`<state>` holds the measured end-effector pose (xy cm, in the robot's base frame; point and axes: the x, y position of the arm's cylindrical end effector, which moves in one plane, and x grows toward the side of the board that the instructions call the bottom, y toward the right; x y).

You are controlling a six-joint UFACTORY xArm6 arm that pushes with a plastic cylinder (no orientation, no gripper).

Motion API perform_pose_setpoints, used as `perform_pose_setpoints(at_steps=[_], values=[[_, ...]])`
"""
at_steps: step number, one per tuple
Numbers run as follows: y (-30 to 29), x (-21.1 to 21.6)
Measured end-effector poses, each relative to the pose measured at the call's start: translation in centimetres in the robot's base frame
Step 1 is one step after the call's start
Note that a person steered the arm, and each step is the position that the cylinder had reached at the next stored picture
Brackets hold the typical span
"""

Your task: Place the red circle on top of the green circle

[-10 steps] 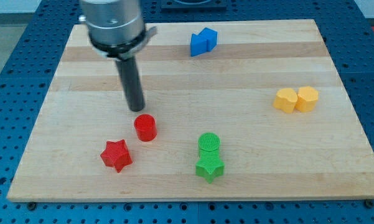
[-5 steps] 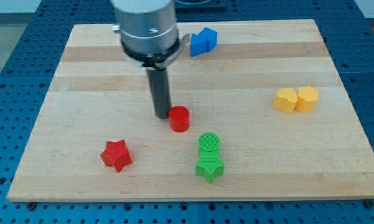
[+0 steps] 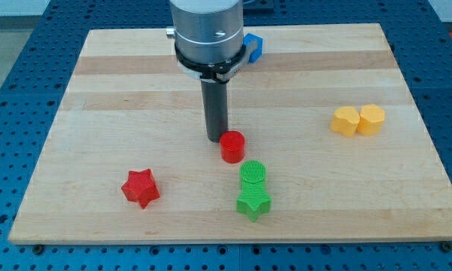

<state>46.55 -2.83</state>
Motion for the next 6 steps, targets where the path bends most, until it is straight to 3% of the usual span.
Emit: perform_pose_setpoints(at_steps=[6], values=[[3.4, 1.0]])
